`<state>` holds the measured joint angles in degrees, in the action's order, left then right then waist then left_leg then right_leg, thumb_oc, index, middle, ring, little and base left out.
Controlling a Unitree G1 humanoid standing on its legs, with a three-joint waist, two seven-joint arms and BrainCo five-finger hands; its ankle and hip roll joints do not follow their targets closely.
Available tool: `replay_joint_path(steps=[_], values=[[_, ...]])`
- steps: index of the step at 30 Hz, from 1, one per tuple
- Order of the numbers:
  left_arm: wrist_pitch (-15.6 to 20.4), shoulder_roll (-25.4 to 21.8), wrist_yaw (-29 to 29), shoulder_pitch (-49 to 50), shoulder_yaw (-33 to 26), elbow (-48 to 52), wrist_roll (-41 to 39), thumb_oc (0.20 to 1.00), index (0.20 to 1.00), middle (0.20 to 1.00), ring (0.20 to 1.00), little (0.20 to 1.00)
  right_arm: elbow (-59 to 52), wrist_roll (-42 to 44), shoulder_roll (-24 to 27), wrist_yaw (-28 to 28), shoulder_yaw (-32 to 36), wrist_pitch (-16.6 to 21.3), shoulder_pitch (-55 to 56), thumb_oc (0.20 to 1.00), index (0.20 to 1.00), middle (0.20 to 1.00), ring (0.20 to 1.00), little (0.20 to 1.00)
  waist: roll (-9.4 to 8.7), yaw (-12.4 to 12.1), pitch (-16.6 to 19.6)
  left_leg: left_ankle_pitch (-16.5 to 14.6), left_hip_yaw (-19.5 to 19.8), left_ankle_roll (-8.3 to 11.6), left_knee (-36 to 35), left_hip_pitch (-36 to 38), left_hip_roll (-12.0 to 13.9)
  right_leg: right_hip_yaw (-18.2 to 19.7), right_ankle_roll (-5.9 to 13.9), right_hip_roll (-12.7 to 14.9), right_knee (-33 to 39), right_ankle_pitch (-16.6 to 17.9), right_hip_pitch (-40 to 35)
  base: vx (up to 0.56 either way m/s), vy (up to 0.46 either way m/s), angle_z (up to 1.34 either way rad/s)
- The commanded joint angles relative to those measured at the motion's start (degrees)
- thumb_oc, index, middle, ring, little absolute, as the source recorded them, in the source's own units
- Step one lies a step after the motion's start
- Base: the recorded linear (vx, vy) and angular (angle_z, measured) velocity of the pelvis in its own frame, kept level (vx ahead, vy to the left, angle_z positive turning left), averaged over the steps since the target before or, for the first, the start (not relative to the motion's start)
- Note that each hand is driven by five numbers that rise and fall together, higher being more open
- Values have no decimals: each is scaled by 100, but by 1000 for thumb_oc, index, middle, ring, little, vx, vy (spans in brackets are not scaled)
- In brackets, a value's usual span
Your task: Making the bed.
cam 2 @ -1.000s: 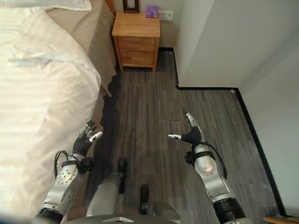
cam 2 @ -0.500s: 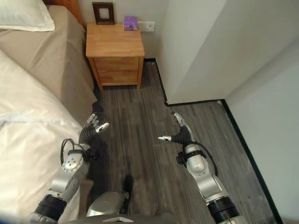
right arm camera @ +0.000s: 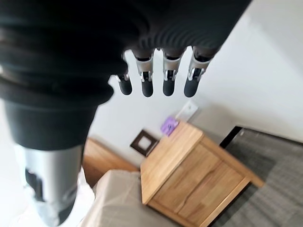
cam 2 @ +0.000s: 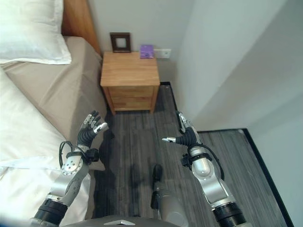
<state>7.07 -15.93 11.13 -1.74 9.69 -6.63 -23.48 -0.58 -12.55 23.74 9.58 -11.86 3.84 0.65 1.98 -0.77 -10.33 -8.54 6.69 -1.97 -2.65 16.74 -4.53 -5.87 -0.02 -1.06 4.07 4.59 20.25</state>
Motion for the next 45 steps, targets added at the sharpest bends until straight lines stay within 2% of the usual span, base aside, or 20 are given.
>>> replay_joint_path(steps=[1,6,7,8,10,12,14,16,20,26,28,30,32,36,37,38,39,41,42,45], values=[[466,-452,46,66,-116,594,135,1000,1000,1000,1000,1000,-226,-160,-34,85,53,149,21,1000,1000,1000,1000,1000,-285,-46,-15,-35,269,283,-235,-356,760,621,1042,809,-70,420,-594,442,-218,121],[500,-421,1,357,-241,619,70,1000,1000,1000,1000,1000,-227,-189,-23,-29,15,172,115,1000,1000,1000,1000,1000,-341,-31,169,-196,551,461,-235,-90,1002,618,1028,869,-3,549,-930,369,-251,87],[518,-397,8,450,-311,592,23,1000,1000,1000,1000,1000,-207,-186,-9,-40,-21,175,84,1000,1000,1000,1000,1000,-301,-69,221,-29,560,552,-187,-78,1125,563,1025,832,-7,571,-973,298,-301,52],[543,-288,10,636,-437,548,-159,1000,1000,1000,1000,1000,-155,-269,63,-29,-140,191,-60,1000,1000,1000,1000,1000,-189,-169,307,498,531,823,238,-363,1354,340,906,702,27,440,-1174,372,-372,36],[550,-192,-23,794,-527,554,-428,1000,1000,1000,1000,1000,-205,-321,142,26,-204,183,-252,1000,1000,1000,1000,1000,-173,-327,284,1034,565,953,904,-697,1327,174,774,650,83,317,-1440,275,-291,-12],[561,-152,-32,848,-619,534,-572,1000,1000,1000,1000,1000,-312,-452,232,184,-185,154,-474,1000,1000,1000,1000,1000,-283,-445,146,1401,541,990,1958,-1285,1176,-4,634,742,93,168,-1703,199,-271,-21],[606,-37,113,797,-665,452,-833,1000,1000,1000,1000,1000,-356,-526,288,469,-105,86,-767,1000,1000,1000,1000,1000,-456,-546,0,1250,-274,789,2455,-1760,1362,-248,520,872,93,-19,-1946,165,-281,19],[660,-14,164,747,-757,515,-1001,1000,1000,1000,1000,1000,-383,-695,285,732,-2,-61,-1082,1000,1000,1000,1000,1000,-514,-553,-1,985,-1181,665,1948,-1901,1582,-560,539,981,93,-213,-2119,141,-193,90],[803,-4,125,805,-971,937,-1375,1000,1000,1000,1000,1000,-468,-823,374,1053,308,-168,-1442,1000,1000,1000,1000,1000,-369,-432,94,858,-2503,586,1326,-2119,1494,-1239,529,1024,93,-456,-2344,63,-70,125],[872,26,-14,968,-1209,1521,-1506,1000,1000,1000,1000,1000,-113,-940,343,907,314,-239,-1562,1000,1000,1000,1000,1000,-205,-534,226,795,-1974,404,245,-1626,1028,-1796,576,1111,-402,-536,-2494,50,89,69],[862,-13,-172,945,-1293,1719,-1532,1000,1000,1000,1000,1000,-11,-1129,359,817,337,-226,-1620,1000,1000,1000,1000,1000,-195,-633,246,787,-1885,300,3,-1441,986,-1876,693,1197,-1176,-602,-2310,44,96,57],[996,-135,-419,840,-1359,1860,-1653,1000,1000,1000,1000,1000,67,-1255,435,682,232,-176,-1882,1000,1000,1000,1000,1000,-193,-628,178,777,-1663,145,-192,-1221,885,-1601,1047,1505,-2563,-277,-1749,55,127,48],[1118,-179,-573,584,-1232,1808,-2104,1000,1000,1000,1000,1000,387,-1180,490,824,227,-198,-2345,1000,1000,1000,1000,1000,-166,-593,78,817,-1367,150,-235,-1163,961,-923,1216,1464,-3397,-3,-1275,32,-15,96],[1177,-349,-539,407,-1202,1806,-2120,1000,1000,1000,1000,1000,496,-1202,725,975,275,-218,-2651,1000,1000,1000,1000,1000,-236,-650,74,898,-901,311,-235,-1296,1005,-476,980,1266,-2690,-443,-1448,84,-229,130],[1234,-495,-623,363,-1313,1738,-2096,1000,1000,1000,1000,1000,603,-1277,1049,972,202,-209,-2859,1000,1000,1000,1000,1000,-339,-715,136,919,-361,510,-235,-1409,1079,305,820,1288,-1586,-454,-1595,212,-436,85],[1261,-500,-649,311,-1334,1663,-2190,1000,1000,1000,1000,1000,658,-1286,1122,920,137,-229,-2961,1000,1000,1000,1000,1000,-379,-685,145,881,-204,586,-235,-1412,1121,657,815,1328,-1244,-400,-1685,240,-434,130],[1262,-501,-651,309,-1336,1657,-2192,1000,1000,1000,1000,1000,665,-1285,1121,921,132,-227,-2967,1000,1000,1000,1000,1000,-379,-683,156,840,-209,584,-235,-1399,1124,648,818,1328,-1222,-428,-1709,178,-272,142],[1265,-525,-661,199,-1295,1525,-2323,1000,1000,1000,1000,1000,721,-1291,1277,878,79,-261,-3049,1000,1000,1000,1000,1000,-488,-609,212,810,241,675,-235,-1459,1167,1663,812,1263,-684,-432,-1780,193,-339,151],[1260,-566,-608,209,-1279,1419,-2345,1000,1000,1000,1000,1000,722,-1271,1334,866,-5,-260,-3167,1000,1000,1000,1000,1000,-568,-652,223,757,320,724,-235,-1452,1194,1833,816,1270,-418,-378,-1845,165,-453,149],[1256,-637,-508,518,-1615,1398,-2218,1000,1000,1000,1000,1000,742,-1341,1103,782,-407,-255,-3685,1000,1000,1000,1000,1000,-829,-949,325,913,292,994,-235,-1514,1502,1300,970,1425,61,-275,-2064,106,-532,94]])
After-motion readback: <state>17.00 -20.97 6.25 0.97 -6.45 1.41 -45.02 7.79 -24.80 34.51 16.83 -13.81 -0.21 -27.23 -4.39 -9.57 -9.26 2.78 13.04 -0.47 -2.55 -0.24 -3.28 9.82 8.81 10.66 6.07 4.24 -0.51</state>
